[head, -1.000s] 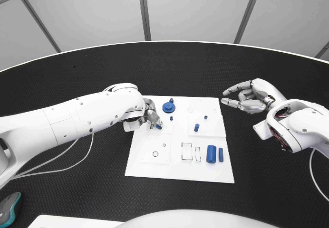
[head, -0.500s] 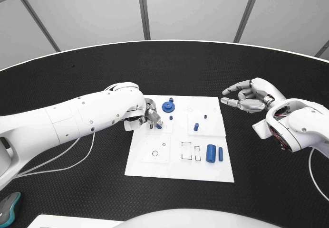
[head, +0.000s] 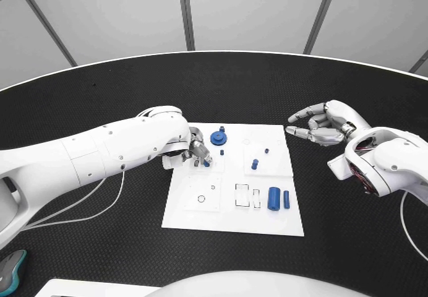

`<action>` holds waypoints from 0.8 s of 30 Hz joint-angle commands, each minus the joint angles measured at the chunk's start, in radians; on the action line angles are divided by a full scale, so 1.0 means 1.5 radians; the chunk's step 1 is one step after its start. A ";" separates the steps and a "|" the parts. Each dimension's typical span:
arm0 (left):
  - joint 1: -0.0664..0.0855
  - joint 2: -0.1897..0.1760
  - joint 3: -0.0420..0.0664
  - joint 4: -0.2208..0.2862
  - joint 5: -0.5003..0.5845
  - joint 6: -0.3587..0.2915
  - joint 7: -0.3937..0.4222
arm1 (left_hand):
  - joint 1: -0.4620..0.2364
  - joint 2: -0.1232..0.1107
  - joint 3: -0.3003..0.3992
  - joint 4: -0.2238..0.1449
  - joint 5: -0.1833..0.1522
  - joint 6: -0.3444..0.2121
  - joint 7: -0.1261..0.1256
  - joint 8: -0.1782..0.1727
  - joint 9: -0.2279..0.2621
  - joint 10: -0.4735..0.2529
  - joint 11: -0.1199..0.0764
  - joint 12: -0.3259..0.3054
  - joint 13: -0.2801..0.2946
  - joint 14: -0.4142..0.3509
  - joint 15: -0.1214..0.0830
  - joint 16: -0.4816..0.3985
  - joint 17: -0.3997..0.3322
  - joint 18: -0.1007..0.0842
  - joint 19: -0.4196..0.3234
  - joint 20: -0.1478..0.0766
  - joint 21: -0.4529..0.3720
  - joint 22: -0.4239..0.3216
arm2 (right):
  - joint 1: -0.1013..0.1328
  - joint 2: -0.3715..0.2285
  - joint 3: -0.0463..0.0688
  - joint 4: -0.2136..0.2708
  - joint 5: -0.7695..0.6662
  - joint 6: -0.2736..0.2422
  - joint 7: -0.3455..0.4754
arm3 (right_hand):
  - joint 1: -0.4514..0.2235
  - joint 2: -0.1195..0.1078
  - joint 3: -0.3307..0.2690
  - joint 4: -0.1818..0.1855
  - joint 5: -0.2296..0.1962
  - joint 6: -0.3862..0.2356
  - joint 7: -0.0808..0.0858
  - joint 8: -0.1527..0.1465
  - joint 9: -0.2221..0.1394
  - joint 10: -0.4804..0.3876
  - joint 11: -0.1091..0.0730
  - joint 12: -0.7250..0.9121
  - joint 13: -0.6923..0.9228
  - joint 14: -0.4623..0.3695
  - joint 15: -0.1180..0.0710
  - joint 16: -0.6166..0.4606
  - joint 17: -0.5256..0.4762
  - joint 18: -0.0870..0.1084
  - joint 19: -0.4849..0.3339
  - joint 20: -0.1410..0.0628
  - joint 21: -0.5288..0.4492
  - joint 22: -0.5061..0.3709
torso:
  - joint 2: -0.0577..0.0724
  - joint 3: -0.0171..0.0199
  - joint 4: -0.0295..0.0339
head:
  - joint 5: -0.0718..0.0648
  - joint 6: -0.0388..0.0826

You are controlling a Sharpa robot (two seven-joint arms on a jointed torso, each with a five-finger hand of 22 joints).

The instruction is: Assemble the parts on the task board

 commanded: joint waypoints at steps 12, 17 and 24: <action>0.000 0.006 0.000 -0.010 0.000 0.013 -0.010 | -0.006 0.000 0.082 -0.086 0.000 -0.001 -0.005 -0.007 -0.001 -0.002 -0.001 -0.008 -0.015 0.050 -0.004 0.000 0.103 -0.013 0.006 0.000 0.003 0.004 | 0.000 -0.001 0.000 0.001 0.000 0.000 0.000 | 0.003 -0.005 -0.001 0.007 0.006 0.005 0.001 0.003 -0.002 0.000 -0.004 0.002 0.069 0.059 -0.004 -0.004 0.126 0.006 0.040 -0.005 -0.006 0.129 | -0.001 -0.0004 -0.0005 | -0.003 -0.002; 0.000 0.006 0.000 -0.013 0.000 0.013 -0.012 | -0.040 -0.005 0.011 -0.048 -0.002 0.014 -0.017 -0.015 -0.009 -0.003 -0.009 -0.008 -0.017 0.050 -0.010 0.000 0.103 -0.013 0.006 -0.005 0.002 0.004 | 0.000 -0.001 0.000 0.000 0.000 -0.001 0.000 | 0.003 -0.005 -0.001 0.007 0.006 0.005 0.001 0.003 -0.002 -0.001 -0.004 0.001 0.068 0.058 -0.004 -0.005 0.125 0.006 0.040 -0.005 -0.007 0.128 | -0.002 -0.0008 0.0006 | -0.004 -0.003; 0.000 0.005 0.000 -0.014 0.001 0.012 -0.013 | -0.061 -0.013 -0.075 -0.003 -0.003 0.027 -0.017 -0.024 -0.018 -0.004 -0.008 -0.006 -0.014 0.051 -0.010 0.000 0.103 -0.013 0.006 -0.006 0.001 0.005 | 0.000 0.000 0.000 -0.001 0.000 -0.002 0.000 | 0.003 -0.006 -0.001 0.007 0.006 0.004 0.001 0.003 -0.002 -0.001 -0.004 0.000 0.067 0.058 -0.004 -0.006 0.124 0.007 0.039 -0.005 -0.008 0.127 | -0.002 -0.0011 0.0001 | -0.003 -0.003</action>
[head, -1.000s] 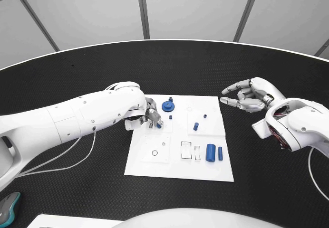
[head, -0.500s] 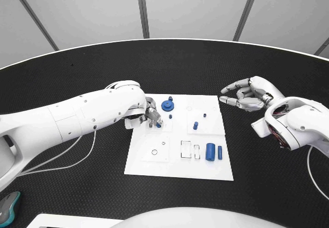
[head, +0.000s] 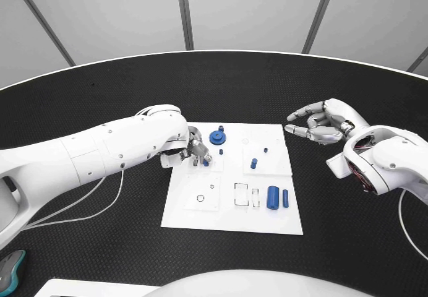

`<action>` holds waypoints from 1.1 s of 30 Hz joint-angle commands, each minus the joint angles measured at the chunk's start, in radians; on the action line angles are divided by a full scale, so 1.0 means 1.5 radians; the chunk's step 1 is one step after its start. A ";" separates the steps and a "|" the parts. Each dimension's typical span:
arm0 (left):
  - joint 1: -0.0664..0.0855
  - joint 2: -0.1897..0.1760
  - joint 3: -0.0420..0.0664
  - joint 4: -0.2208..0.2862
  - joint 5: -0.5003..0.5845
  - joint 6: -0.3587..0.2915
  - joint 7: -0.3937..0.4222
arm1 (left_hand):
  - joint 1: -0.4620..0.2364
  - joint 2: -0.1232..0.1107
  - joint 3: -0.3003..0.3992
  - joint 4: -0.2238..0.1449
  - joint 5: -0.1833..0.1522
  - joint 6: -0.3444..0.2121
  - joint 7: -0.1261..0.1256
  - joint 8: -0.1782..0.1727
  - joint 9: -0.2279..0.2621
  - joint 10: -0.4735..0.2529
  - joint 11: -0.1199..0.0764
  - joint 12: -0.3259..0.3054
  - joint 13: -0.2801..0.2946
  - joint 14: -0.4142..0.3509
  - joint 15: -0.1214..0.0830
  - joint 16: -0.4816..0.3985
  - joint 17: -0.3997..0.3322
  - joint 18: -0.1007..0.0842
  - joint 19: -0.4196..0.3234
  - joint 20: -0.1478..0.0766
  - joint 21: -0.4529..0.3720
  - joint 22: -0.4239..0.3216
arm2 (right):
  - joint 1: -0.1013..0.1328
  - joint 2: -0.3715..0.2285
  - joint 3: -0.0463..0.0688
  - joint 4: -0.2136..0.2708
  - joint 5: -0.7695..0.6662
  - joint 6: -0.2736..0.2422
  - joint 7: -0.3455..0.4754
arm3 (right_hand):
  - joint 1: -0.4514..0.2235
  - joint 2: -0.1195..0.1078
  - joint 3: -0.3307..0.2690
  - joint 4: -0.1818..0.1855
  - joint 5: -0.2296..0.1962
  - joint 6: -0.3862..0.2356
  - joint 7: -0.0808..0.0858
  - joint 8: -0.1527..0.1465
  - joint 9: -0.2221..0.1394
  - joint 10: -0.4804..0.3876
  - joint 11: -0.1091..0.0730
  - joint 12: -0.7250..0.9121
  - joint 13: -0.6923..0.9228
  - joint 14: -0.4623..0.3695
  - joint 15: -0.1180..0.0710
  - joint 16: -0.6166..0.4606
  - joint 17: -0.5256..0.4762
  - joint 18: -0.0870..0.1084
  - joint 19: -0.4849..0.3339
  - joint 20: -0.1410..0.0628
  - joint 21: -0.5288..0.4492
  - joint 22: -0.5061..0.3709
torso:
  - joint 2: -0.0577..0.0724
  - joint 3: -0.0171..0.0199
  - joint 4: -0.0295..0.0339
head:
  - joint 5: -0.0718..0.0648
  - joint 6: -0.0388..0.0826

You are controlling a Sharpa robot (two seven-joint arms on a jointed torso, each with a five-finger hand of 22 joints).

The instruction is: Assemble the parts on the task board

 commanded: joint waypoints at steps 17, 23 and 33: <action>0.000 -0.005 0.000 -0.001 0.009 -0.007 -0.015 | -0.013 -0.006 -0.096 0.063 0.070 0.005 0.008 -0.008 -0.002 0.001 0.003 0.001 0.005 0.049 -0.004 0.000 0.103 -0.013 0.004 -0.003 -0.001 0.001 | 0.000 0.002 0.000 -0.004 0.000 -0.001 -0.004 | -0.003 -0.008 -0.004 0.008 0.002 0.003 0.002 0.003 -0.002 -0.003 -0.003 -0.002 0.066 0.057 -0.004 -0.005 0.120 0.008 0.037 -0.004 -0.008 0.124 | 0.000 0.0004 -0.0007 | 0.002 0.002; 0.000 -0.007 0.000 0.001 0.017 -0.010 -0.015 | -0.011 -0.008 -0.126 0.081 0.067 0.006 0.008 -0.008 -0.002 0.002 0.004 0.002 0.006 0.049 -0.004 0.000 0.103 -0.013 0.004 -0.003 -0.001 0.002 | 0.000 0.002 0.000 -0.006 0.000 -0.002 -0.004 | -0.004 -0.009 -0.005 0.009 0.003 0.002 0.002 0.002 -0.002 -0.003 -0.003 -0.002 0.066 0.057 -0.004 -0.005 0.119 0.008 0.037 -0.004 -0.008 0.123 | 0.000 0.0003 -0.0002 | 0.001 0.003; 0.000 -0.013 0.000 0.005 0.032 -0.017 -0.014 | -0.007 -0.006 -0.162 0.107 0.044 0.007 0.009 -0.009 -0.002 0.002 0.004 0.003 0.007 0.049 -0.003 0.000 0.104 -0.013 0.004 -0.002 -0.001 0.003 | 0.000 0.003 0.000 -0.010 0.000 -0.004 -0.002 | -0.005 -0.009 -0.005 0.010 0.003 0.002 0.002 0.002 -0.002 -0.003 -0.003 -0.002 0.066 0.057 -0.004 -0.006 0.118 0.008 0.037 -0.004 -0.009 0.123 | -0.001 0.0001 0.0004 | 0.002 0.006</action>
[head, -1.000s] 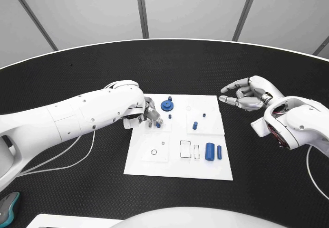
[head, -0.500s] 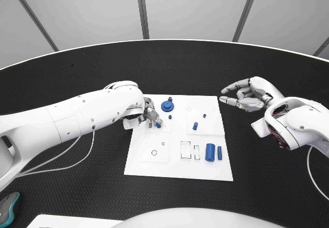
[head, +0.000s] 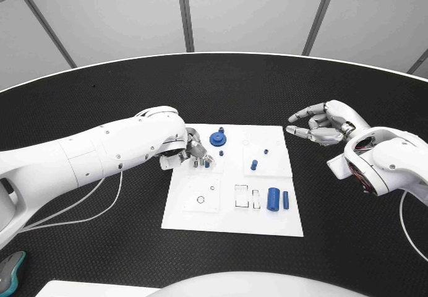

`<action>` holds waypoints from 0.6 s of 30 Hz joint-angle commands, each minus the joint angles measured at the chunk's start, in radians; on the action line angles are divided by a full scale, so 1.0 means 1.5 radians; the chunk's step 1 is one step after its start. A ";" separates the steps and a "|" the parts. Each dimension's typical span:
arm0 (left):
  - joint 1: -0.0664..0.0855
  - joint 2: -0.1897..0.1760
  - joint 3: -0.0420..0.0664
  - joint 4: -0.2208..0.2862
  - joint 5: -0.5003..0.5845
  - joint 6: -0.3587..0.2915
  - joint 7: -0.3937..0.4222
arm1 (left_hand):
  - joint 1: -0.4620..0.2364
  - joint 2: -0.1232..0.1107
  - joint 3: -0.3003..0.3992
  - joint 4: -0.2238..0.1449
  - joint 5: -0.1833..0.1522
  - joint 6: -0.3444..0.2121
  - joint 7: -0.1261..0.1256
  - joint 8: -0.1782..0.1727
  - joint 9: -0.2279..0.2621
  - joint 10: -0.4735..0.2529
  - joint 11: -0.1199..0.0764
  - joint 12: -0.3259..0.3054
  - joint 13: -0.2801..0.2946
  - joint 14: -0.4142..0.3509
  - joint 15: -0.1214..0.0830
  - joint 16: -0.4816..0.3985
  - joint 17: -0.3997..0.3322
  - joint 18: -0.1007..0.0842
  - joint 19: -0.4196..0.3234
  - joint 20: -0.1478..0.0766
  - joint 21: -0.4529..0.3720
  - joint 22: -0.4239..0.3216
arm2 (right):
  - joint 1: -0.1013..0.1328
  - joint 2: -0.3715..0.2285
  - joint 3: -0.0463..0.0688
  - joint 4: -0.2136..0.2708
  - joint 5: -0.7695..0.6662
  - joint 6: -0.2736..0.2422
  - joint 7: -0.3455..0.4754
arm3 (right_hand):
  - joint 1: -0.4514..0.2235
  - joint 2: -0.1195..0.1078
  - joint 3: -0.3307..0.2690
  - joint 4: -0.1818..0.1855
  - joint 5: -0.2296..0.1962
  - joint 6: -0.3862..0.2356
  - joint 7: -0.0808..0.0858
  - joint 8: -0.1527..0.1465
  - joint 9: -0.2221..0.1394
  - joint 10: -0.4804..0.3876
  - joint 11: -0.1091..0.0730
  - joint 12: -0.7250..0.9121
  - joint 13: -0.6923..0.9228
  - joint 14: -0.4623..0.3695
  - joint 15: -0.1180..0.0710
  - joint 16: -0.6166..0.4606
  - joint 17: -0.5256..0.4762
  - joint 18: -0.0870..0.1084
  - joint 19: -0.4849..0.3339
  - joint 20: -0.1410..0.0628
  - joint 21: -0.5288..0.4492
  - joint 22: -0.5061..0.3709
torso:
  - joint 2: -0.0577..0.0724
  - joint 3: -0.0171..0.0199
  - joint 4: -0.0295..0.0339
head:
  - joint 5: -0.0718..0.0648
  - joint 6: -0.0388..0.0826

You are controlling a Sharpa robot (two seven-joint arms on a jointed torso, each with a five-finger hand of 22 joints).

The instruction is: Assemble the parts on the task board

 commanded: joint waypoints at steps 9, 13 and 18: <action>0.001 -0.032 0.001 0.032 0.017 -0.008 -0.011 | -0.003 -0.001 -0.010 0.002 -0.007 0.004 0.000 -0.003 0.000 0.003 0.004 0.004 0.002 0.050 -0.003 0.000 0.104 -0.013 0.002 0.000 -0.002 -0.001 | 0.000 0.002 0.000 -0.009 0.000 -0.002 0.002 | -0.002 -0.006 -0.001 0.006 0.004 0.002 0.002 0.002 -0.001 -0.004 -0.003 -0.003 0.066 0.056 -0.004 -0.004 0.117 0.008 0.037 -0.004 -0.003 0.123 | -0.004 -0.0006 0.0013 | 0.003 0.004; 0.011 -0.051 0.003 0.051 0.026 -0.008 0.003 | 0.000 0.000 -0.017 0.002 -0.007 -0.004 0.003 -0.007 -0.001 -0.013 0.006 -0.014 -0.021 0.049 -0.002 -0.001 0.103 -0.012 -0.001 0.000 -0.005 -0.008 | 0.000 0.003 0.000 -0.013 0.000 -0.005 0.003 | -0.003 -0.006 -0.001 0.007 0.005 0.001 0.002 0.002 -0.001 -0.003 -0.003 -0.002 0.066 0.057 -0.004 -0.004 0.118 0.008 0.036 -0.004 -0.004 0.122 | -0.003 -0.0009 0.0008 | 0.003 0.015; 0.031 -0.066 0.014 0.049 0.030 -0.002 0.015 | 0.012 0.005 -0.029 0.001 -0.006 -0.023 0.011 -0.019 -0.005 -0.043 0.013 -0.042 -0.057 0.049 0.004 -0.002 0.102 -0.007 -0.013 0.001 -0.019 -0.033 | 0.000 0.003 0.000 -0.018 0.000 -0.005 0.003 | -0.003 -0.006 -0.001 0.007 0.005 0.001 0.002 0.002 -0.001 -0.003 -0.003 -0.002 0.066 0.057 -0.004 -0.004 0.118 0.008 0.036 -0.004 -0.004 0.122 | -0.002 -0.0005 0.0007 | 0.002 0.021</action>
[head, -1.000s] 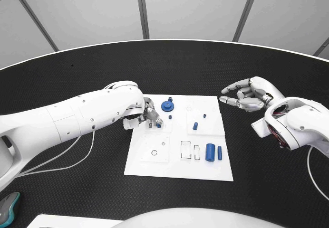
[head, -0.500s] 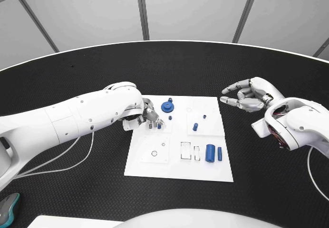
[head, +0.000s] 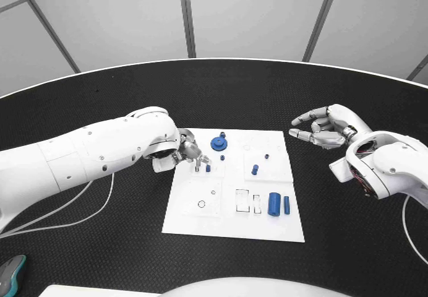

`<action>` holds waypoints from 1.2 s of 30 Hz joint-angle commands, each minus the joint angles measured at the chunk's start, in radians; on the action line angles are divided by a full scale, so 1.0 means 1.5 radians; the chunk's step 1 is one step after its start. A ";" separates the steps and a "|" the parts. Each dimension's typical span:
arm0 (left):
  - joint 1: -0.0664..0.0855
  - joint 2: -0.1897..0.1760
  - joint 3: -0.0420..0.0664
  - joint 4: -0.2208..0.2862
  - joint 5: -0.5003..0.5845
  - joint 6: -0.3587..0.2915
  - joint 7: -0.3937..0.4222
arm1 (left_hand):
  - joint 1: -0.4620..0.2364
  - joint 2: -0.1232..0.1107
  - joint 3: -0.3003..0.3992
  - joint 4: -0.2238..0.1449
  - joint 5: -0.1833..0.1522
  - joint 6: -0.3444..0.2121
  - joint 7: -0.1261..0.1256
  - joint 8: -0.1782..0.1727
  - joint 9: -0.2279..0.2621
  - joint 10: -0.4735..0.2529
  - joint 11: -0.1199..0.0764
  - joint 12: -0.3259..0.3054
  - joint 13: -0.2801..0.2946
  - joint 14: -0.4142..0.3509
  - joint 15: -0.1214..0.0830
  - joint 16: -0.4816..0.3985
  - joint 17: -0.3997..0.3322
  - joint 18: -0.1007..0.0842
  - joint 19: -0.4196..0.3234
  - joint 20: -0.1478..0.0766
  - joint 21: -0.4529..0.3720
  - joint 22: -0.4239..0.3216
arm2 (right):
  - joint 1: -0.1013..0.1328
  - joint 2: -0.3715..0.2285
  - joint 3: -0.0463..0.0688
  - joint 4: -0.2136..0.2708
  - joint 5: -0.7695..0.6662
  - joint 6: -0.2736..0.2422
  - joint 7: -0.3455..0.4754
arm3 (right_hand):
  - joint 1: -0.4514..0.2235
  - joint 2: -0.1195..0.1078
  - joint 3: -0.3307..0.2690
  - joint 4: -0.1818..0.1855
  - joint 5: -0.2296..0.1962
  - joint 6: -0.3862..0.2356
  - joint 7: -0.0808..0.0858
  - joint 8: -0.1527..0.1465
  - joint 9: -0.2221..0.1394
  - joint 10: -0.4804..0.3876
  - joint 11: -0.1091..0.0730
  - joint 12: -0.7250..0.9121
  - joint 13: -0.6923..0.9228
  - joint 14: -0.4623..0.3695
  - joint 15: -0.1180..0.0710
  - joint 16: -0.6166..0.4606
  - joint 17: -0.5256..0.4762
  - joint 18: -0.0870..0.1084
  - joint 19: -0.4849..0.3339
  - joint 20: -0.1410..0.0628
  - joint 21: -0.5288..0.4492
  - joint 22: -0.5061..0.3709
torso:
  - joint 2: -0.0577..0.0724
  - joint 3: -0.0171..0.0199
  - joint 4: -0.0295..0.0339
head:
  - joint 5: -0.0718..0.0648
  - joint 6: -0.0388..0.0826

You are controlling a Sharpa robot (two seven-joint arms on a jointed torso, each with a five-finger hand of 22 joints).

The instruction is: Assemble the parts on the task board

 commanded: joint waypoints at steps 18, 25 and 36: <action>0.061 0.027 0.009 -0.129 0.003 0.025 0.013 | 0.023 0.005 -0.014 0.000 0.001 -0.026 0.012 -0.021 -0.011 -0.023 0.010 -0.018 -0.023 0.049 0.011 -0.002 0.102 -0.005 -0.010 0.005 -0.011 -0.017 | 0.000 0.003 0.000 -0.004 0.000 0.002 -0.002 | -0.003 -0.007 0.001 0.005 0.004 0.001 0.002 0.002 -0.001 -0.003 -0.003 -0.001 0.066 0.057 -0.004 -0.003 0.118 0.008 0.036 -0.004 -0.004 0.122 | 0.009 -0.0016 0.0011 | 0.005 0.024; 0.061 0.059 0.009 -0.183 0.003 0.041 0.016 | 0.022 0.006 -0.016 0.001 0.000 -0.028 0.013 -0.025 -0.013 -0.026 0.012 -0.019 -0.026 0.048 0.012 -0.002 0.102 -0.005 -0.010 0.006 -0.011 -0.016 | 0.000 0.004 0.000 -0.002 0.000 0.002 -0.002 | -0.003 -0.007 0.001 0.005 0.004 0.001 0.002 0.002 -0.001 -0.003 -0.003 -0.001 0.066 0.057 -0.004 -0.003 0.118 0.008 0.036 -0.004 -0.004 0.122 | 0.014 -0.0034 -0.0014 | 0.009 0.026; 0.054 0.095 0.009 -0.236 -0.012 0.052 0.028 | 0.017 0.009 -0.023 0.002 -0.004 -0.028 0.016 -0.029 -0.016 -0.029 0.014 -0.020 -0.028 0.048 0.014 -0.002 0.102 -0.005 -0.010 0.008 -0.011 -0.016 | 0.000 0.005 0.000 0.003 0.000 0.001 -0.001 | -0.003 -0.006 0.001 0.006 0.005 0.002 0.001 0.002 -0.001 -0.002 -0.003 -0.001 0.067 0.057 -0.004 -0.003 0.119 0.008 0.037 -0.004 -0.003 0.122 | 0.023 -0.0053 -0.0045 | 0.011 0.033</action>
